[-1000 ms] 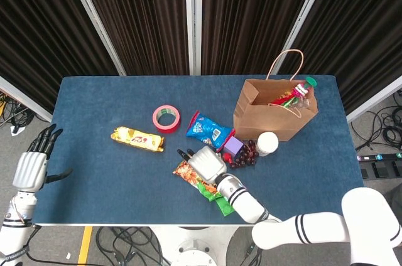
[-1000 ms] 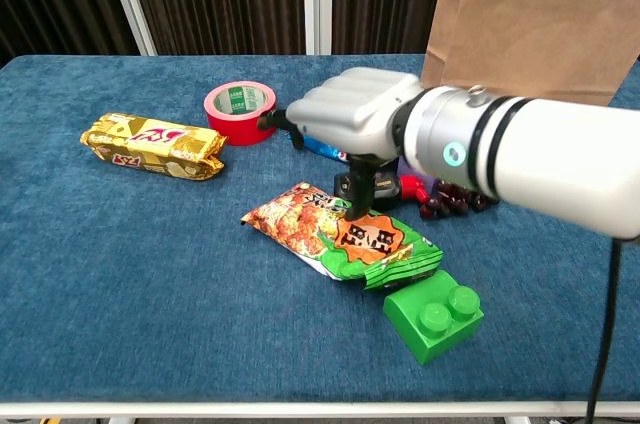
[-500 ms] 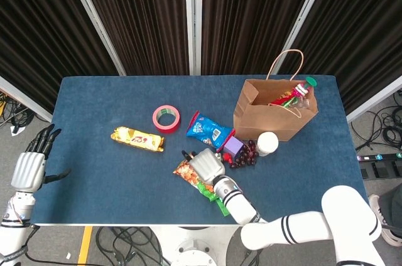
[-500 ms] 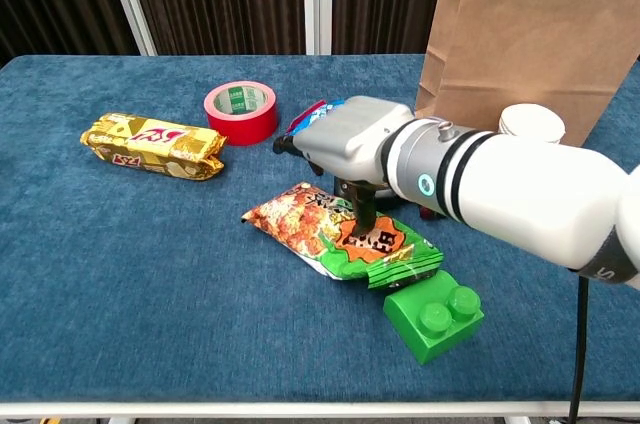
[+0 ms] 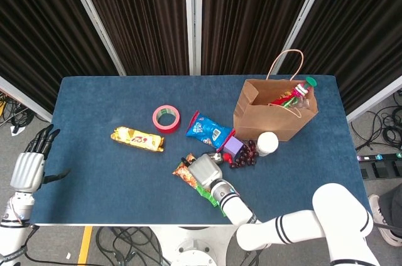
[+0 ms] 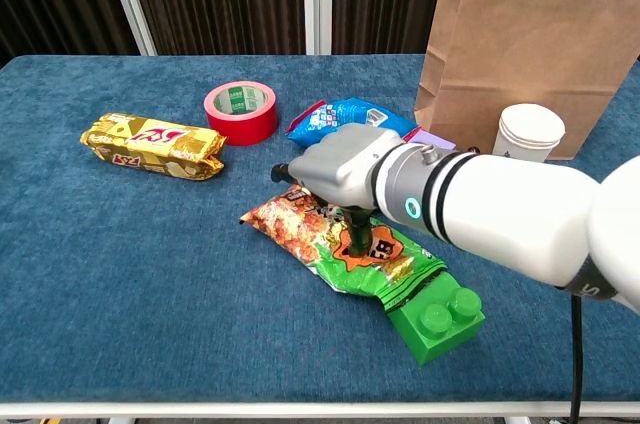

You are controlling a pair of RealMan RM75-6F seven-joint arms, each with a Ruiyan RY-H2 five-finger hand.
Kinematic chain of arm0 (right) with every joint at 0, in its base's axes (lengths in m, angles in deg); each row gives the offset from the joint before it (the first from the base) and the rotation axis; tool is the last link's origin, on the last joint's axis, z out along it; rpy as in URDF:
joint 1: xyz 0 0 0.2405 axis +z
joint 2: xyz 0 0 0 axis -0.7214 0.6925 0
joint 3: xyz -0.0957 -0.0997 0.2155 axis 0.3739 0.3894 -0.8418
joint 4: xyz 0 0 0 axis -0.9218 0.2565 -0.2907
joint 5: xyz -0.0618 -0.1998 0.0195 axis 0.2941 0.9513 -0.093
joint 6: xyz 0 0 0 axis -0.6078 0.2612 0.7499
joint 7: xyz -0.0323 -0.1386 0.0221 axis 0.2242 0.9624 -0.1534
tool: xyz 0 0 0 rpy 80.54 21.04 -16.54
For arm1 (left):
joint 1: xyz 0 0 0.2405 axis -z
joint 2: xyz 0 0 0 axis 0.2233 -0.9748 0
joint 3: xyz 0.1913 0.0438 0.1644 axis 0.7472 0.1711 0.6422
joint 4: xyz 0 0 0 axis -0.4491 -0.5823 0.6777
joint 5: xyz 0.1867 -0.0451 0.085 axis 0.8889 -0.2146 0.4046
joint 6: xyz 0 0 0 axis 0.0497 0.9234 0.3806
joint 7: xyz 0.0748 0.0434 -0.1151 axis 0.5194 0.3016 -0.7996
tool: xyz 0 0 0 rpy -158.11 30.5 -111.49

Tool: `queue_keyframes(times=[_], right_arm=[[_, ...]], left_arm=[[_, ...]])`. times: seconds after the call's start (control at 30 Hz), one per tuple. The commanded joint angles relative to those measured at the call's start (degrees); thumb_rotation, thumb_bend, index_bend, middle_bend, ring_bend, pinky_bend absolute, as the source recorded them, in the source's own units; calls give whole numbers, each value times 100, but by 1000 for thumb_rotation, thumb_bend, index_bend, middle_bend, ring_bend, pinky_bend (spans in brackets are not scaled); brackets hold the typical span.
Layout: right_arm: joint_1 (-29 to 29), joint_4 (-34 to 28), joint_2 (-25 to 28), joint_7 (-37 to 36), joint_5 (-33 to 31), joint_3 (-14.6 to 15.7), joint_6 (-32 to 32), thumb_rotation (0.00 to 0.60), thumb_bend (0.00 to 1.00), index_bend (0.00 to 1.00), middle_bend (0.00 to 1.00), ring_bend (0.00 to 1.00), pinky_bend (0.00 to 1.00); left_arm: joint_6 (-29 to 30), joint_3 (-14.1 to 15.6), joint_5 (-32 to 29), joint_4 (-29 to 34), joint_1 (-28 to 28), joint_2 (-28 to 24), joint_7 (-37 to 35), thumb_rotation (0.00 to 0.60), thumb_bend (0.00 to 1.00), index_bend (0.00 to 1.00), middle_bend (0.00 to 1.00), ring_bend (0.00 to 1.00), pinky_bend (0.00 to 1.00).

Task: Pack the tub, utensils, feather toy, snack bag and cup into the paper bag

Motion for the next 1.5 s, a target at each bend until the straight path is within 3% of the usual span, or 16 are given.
queue_keyframes(times=[0.03,0.47,0.6,0.77,0.97,1.17,1.5], right_arm=[[82,96,-103,53,-99,47,19,600,0,159,339,735,811],[59,409,-351,-180,394,164,249,600,0,573,520,772,822],[-16,471,-363,-304,714,176,401,600,71,693,605,773,822],[-94,551,-364,-324,913,226,491,600,179,779,678,774,822],[-174,456,-255,-368,1194,156,653,600,237,808,699,774,822],[-219,41,86,-528,1680,-199,1000,600,253,811,702,774,822],[-171,-1166,1047,-580,2567,-1248,1824,600,267,819,712,774,822]], left_arm=[[2,-10,-12,-5,-4,-8,-16,600,84,114,88,35,198],[24,-12,-15,-37,-23,-14,-95,600,84,114,88,35,198],[34,-15,-11,-31,-26,-24,-108,600,84,114,88,35,198],[35,-15,-6,-18,-24,-28,-99,600,84,114,88,35,198],[38,-18,-10,-2,-29,-42,-99,600,85,114,87,35,198],[38,-31,-11,24,-19,-57,-92,600,85,114,87,35,198],[13,-27,6,66,7,-56,-35,600,84,114,87,35,198]])
